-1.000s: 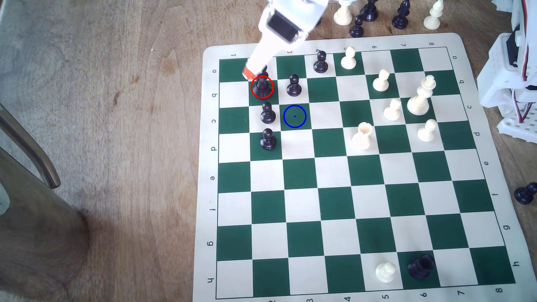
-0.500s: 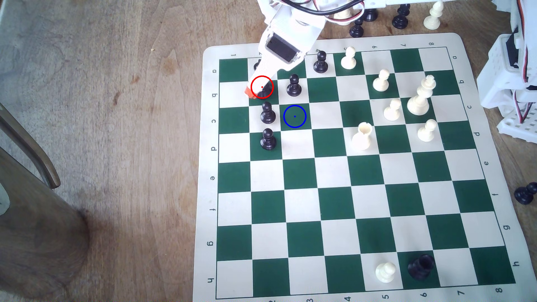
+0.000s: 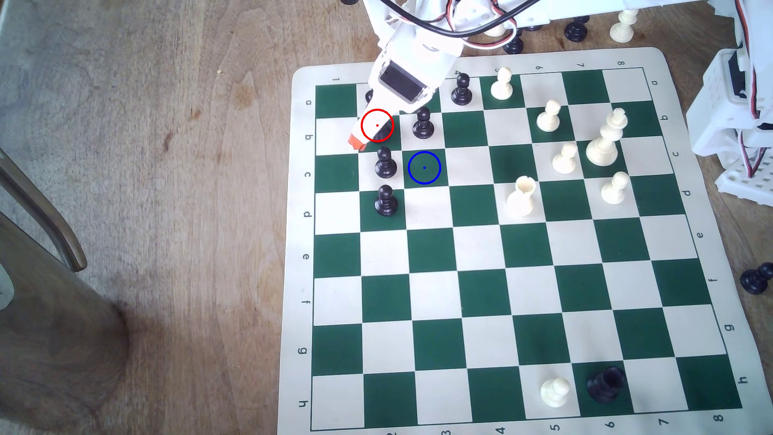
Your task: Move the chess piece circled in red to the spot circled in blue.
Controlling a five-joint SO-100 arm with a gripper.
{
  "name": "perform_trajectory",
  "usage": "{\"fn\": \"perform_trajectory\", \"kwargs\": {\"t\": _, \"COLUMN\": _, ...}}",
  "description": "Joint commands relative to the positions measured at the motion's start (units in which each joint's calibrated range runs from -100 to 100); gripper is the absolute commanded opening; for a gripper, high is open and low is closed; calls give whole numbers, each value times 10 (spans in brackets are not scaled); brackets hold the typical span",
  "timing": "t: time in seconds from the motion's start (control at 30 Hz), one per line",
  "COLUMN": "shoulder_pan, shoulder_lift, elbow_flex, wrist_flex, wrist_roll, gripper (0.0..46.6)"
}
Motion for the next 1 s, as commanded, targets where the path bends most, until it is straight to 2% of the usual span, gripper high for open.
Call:
{"fn": "perform_trajectory", "kwargs": {"t": 0.0, "shoulder_pan": 8, "shoulder_lift": -20, "elbow_flex": -2, "wrist_flex": -23, "wrist_roll": -2, "gripper": 273}}
{"fn": "perform_trajectory", "kwargs": {"t": 0.2, "shoulder_pan": 8, "shoulder_lift": -23, "elbow_flex": -3, "wrist_flex": -21, "wrist_roll": -2, "gripper": 270}}
{"fn": "perform_trajectory", "kwargs": {"t": 0.27, "shoulder_pan": 6, "shoulder_lift": -23, "elbow_flex": -3, "wrist_flex": -21, "wrist_roll": -6, "gripper": 247}}
{"fn": "perform_trajectory", "kwargs": {"t": 0.5, "shoulder_pan": 0, "shoulder_lift": -24, "elbow_flex": 1, "wrist_flex": -21, "wrist_roll": -9, "gripper": 209}}
{"fn": "perform_trajectory", "kwargs": {"t": 0.63, "shoulder_pan": -1, "shoulder_lift": -24, "elbow_flex": 1, "wrist_flex": -21, "wrist_roll": -9, "gripper": 209}}
{"fn": "perform_trajectory", "kwargs": {"t": 0.97, "shoulder_pan": -8, "shoulder_lift": -24, "elbow_flex": 2, "wrist_flex": -12, "wrist_roll": -9, "gripper": 142}}
